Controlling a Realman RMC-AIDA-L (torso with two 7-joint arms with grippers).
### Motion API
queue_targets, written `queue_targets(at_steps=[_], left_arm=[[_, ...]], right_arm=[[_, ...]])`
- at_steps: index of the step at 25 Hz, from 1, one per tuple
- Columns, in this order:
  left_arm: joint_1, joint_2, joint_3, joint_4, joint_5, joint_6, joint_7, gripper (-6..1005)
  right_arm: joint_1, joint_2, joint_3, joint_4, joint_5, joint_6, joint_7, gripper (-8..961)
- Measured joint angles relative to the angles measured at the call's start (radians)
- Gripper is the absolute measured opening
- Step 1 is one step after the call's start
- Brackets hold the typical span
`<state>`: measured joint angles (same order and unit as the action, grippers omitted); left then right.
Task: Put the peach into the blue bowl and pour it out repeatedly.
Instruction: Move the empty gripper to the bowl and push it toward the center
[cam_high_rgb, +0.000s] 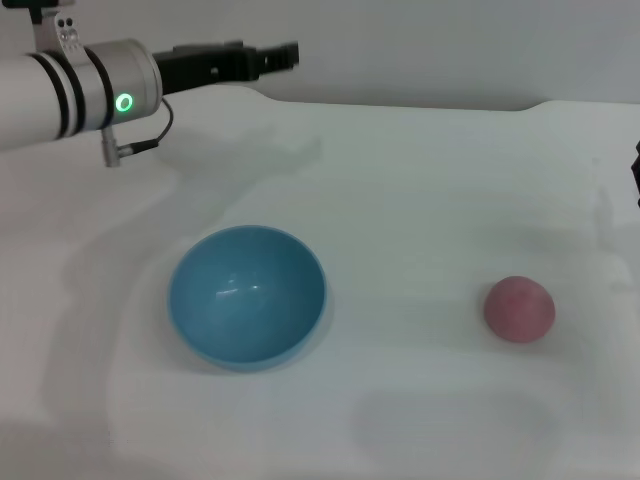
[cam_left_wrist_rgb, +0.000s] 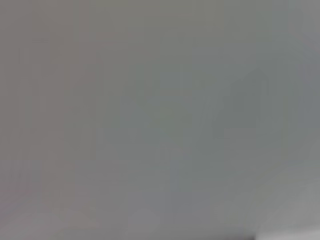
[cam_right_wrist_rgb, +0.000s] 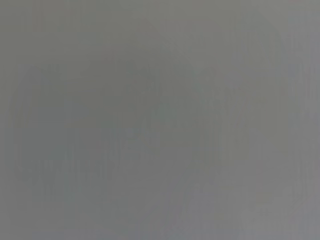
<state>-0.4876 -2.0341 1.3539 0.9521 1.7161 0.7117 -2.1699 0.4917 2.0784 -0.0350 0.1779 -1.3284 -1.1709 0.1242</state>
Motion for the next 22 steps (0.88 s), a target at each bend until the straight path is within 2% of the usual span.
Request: queue_targets(at_steps=[4, 6, 7, 9, 14, 17, 22], left_arm=[[0.0, -0.006, -0.076, 0.138, 0.37, 0.184, -0.303, 810], [0.013, -0.014, -0.138, 0.268, 0.58, 0.355, -0.466, 807], [0.018, -0.014, -0.156, 0.308, 0.627, 0.417, -0.505, 806], [0.021, -0.015, -0.168, 0.34, 0.653, 0.462, -0.528, 803], [0.019, -0.014, -0.223, 0.5, 0.817, 0.796, -0.639, 796], [0.012, -0.015, -0.224, 0.529, 0.869, 0.896, -0.667, 791], [-0.022, -0.016, -0.229, 0.503, 0.873, 1.066, -0.667, 784]], right_arm=[[-0.001, 0.0, -0.001, -0.002, 0.0, 0.001, 0.0, 466], [-0.001, 0.0, -0.003, -0.002, 0.0, 0.001, 0.0, 465], [-0.001, 0.0, -0.002, -0.002, 0.0, 0.001, 0.0, 464], [-0.001, 0.0, 0.0, -0.002, 0.0, 0.002, 0.0, 463], [0.002, 0.0, -0.003, -0.004, 0.0, 0.007, 0.0, 460], [0.007, 0.0, 0.001, -0.008, 0.0, 0.016, 0.0, 458], [0.009, 0.0, 0.004, -0.029, 0.0, 0.028, 0.0, 455]])
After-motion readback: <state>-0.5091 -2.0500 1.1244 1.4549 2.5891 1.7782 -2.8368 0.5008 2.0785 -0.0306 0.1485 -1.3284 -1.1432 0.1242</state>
